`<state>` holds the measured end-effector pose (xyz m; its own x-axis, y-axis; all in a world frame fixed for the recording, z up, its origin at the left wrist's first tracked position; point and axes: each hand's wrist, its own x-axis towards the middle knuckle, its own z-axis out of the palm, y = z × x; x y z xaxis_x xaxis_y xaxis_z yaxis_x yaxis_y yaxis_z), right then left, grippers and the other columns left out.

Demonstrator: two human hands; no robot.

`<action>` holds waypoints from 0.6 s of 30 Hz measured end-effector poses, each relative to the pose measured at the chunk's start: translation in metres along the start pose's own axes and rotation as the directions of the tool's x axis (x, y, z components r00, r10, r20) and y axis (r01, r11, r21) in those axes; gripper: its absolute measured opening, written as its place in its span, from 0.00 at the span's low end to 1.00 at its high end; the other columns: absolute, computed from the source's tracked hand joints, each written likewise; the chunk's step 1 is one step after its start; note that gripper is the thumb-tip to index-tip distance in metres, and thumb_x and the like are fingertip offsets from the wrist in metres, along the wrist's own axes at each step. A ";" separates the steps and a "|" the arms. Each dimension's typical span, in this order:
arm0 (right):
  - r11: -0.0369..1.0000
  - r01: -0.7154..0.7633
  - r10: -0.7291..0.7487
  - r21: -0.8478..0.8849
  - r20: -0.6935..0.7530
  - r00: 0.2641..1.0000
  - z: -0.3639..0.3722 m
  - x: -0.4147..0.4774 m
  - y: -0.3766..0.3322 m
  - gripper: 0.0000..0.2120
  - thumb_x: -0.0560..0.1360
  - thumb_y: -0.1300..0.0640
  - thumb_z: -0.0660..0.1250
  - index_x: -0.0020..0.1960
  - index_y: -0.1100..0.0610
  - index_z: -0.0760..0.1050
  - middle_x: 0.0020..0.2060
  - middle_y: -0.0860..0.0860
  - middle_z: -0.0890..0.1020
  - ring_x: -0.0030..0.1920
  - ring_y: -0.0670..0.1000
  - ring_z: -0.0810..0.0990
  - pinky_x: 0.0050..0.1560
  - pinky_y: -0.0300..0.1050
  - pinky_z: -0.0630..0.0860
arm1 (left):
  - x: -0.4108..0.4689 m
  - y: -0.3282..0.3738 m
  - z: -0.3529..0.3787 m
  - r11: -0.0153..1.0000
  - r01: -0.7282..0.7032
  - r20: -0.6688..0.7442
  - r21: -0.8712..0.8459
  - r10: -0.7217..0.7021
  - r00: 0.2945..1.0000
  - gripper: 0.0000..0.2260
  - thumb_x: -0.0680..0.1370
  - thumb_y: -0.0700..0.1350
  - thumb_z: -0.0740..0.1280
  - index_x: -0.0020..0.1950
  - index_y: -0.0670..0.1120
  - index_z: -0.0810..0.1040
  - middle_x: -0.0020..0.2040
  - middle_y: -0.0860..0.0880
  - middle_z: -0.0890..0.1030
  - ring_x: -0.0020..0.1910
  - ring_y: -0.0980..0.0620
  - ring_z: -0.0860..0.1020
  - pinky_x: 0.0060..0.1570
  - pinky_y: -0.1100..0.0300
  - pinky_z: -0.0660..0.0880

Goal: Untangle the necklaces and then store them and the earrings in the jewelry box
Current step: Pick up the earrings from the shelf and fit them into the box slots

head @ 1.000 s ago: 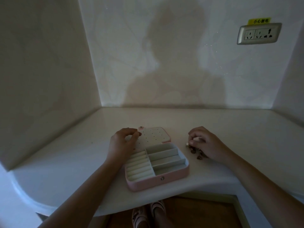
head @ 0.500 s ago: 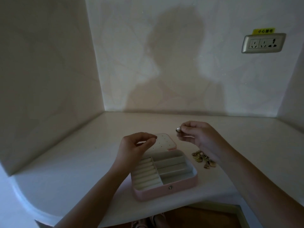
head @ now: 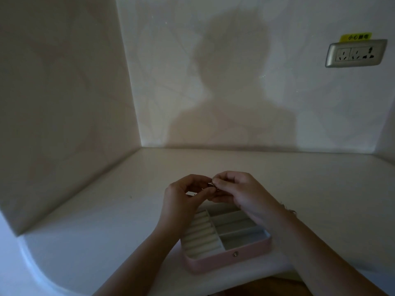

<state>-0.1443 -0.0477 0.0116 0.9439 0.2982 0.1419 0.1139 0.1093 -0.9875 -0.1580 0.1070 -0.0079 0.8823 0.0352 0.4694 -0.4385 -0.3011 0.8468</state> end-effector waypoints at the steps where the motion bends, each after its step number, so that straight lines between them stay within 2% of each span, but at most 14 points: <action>1: 1.000 0.010 -0.010 0.002 0.003 1.000 -0.001 0.000 0.000 0.06 0.77 0.63 0.66 0.48 0.66 0.79 0.38 0.57 0.84 0.40 0.52 0.84 0.42 0.40 0.80 | 0.000 -0.001 0.000 1.000 -0.005 -0.013 0.008 0.005 1.000 0.07 0.71 0.42 0.74 0.45 0.52 0.82 0.40 0.56 0.84 0.40 0.60 0.81 0.38 0.66 0.77; 5: 1.000 0.001 -0.001 0.010 0.016 1.000 -0.006 -0.002 0.000 0.08 0.72 0.63 0.70 0.49 0.67 0.81 0.41 0.59 0.85 0.42 0.53 0.85 0.42 0.37 0.80 | 0.001 -0.003 0.000 0.998 -0.017 -0.024 0.054 0.018 1.000 0.05 0.72 0.42 0.74 0.43 0.52 0.81 0.39 0.57 0.83 0.40 0.60 0.80 0.38 0.66 0.77; 12: 0.997 -0.076 0.074 -0.019 -0.067 0.995 -0.006 0.007 0.008 0.03 0.70 0.67 0.72 0.44 0.63 0.82 0.37 0.57 0.85 0.37 0.52 0.85 0.40 0.36 0.80 | 0.004 -0.005 0.006 0.983 0.000 0.003 0.183 0.000 1.000 0.06 0.73 0.41 0.73 0.40 0.53 0.81 0.34 0.57 0.82 0.36 0.65 0.78 0.35 0.73 0.72; 15: 0.991 -0.073 0.063 -0.110 -0.090 0.994 -0.007 0.009 0.011 0.03 0.70 0.65 0.74 0.43 0.61 0.83 0.36 0.57 0.86 0.37 0.52 0.84 0.41 0.37 0.80 | 0.005 -0.003 0.006 0.976 -0.002 0.045 0.217 -0.008 0.999 0.06 0.73 0.42 0.72 0.42 0.54 0.81 0.36 0.58 0.81 0.37 0.66 0.78 0.36 0.75 0.71; 18: 0.990 -0.050 0.040 -0.130 -0.079 0.996 -0.009 0.006 0.010 0.04 0.70 0.65 0.74 0.45 0.63 0.83 0.34 0.56 0.85 0.33 0.48 0.83 0.37 0.34 0.78 | 0.005 -0.001 0.003 0.981 -0.016 0.130 0.193 -0.009 0.991 0.08 0.74 0.42 0.71 0.46 0.56 0.81 0.39 0.60 0.82 0.40 0.67 0.79 0.39 0.75 0.72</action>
<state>-0.1352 -0.0535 0.0023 0.9692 0.2263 0.0968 0.1063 -0.0300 -0.9939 -0.1525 0.1047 -0.0073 0.9011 -0.0864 0.4249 -0.4114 -0.4797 0.7750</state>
